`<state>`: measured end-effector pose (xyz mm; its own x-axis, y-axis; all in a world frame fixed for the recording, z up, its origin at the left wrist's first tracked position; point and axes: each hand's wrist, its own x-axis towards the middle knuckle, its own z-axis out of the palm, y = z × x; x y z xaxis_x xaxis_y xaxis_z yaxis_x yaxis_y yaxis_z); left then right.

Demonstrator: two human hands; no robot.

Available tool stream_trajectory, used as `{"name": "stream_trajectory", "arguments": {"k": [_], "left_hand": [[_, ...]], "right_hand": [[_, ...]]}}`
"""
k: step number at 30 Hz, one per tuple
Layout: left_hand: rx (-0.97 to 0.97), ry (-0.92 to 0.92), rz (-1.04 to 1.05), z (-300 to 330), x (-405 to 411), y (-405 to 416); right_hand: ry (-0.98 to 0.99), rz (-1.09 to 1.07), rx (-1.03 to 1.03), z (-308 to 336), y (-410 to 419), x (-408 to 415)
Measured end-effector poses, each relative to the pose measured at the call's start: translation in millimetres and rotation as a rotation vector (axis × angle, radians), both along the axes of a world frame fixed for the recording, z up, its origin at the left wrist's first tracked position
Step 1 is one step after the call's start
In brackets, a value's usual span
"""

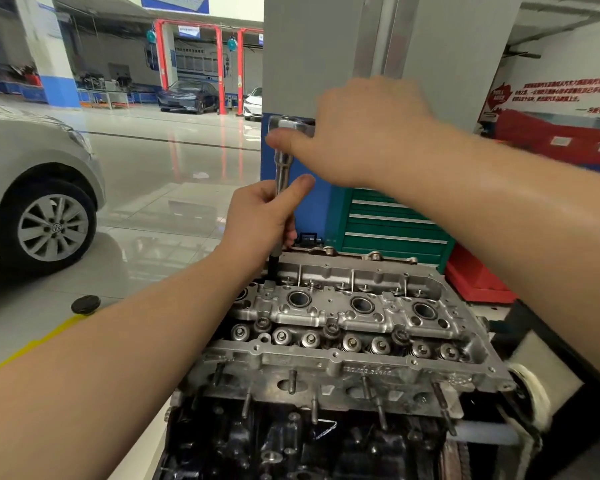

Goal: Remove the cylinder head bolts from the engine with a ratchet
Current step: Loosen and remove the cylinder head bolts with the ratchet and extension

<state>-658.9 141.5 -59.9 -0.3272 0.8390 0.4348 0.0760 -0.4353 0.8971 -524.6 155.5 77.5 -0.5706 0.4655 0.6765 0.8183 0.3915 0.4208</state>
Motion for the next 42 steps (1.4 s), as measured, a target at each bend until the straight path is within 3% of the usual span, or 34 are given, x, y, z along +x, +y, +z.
{"name": "stream_trajectory", "arguments": {"k": [2,5,9,12,18,22,24,28,30,32,37,40,42], "left_hand": [[0.012,0.032,0.046,0.3,4.1,-2.3],[-0.041,-0.054,-0.002,2.2,4.6,-6.7],[-0.08,-0.114,-0.163,4.0,2.1,-9.0],[-0.085,-0.107,-0.188,4.2,0.1,-6.8],[-0.035,-0.015,-0.031,1.6,3.9,0.2],[-0.043,-0.024,0.019,3.2,4.5,-1.0],[-0.056,-0.098,-0.097,5.0,2.0,-3.4],[-0.051,-0.077,-0.189,3.3,-1.3,-5.1],[-0.045,-0.082,-0.206,2.0,-2.9,-4.8],[-0.043,-0.079,-0.185,1.8,-3.4,-3.4],[0.002,0.017,-0.001,1.2,-1.9,-0.1],[0.009,-0.006,0.042,2.7,2.4,-2.3],[-0.029,-0.071,0.006,5.1,4.4,-3.9]], "right_hand": [[0.018,0.013,0.105,-10.6,-14.5,-2.3],[0.023,0.134,0.063,-10.4,-2.2,-2.9],[-0.121,0.347,-0.39,8.4,29.4,8.4],[-0.066,0.432,-0.624,14.6,33.7,9.6],[-0.013,0.076,-0.072,8.7,-0.4,3.3],[0.008,0.076,0.101,-4.0,-12.0,-7.0],[-0.049,0.165,0.007,4.1,2.5,-6.9],[-0.068,0.389,-0.575,18.0,24.8,5.8],[-0.016,0.462,-0.696,14.8,28.3,6.6],[0.007,0.426,-0.59,10.6,25.0,2.4],[-0.061,0.015,-0.08,5.2,-0.2,-5.2],[-0.04,0.022,-0.053,-1.0,-3.4,-10.3],[-0.023,0.116,-0.207,3.5,9.6,-10.2]]}}
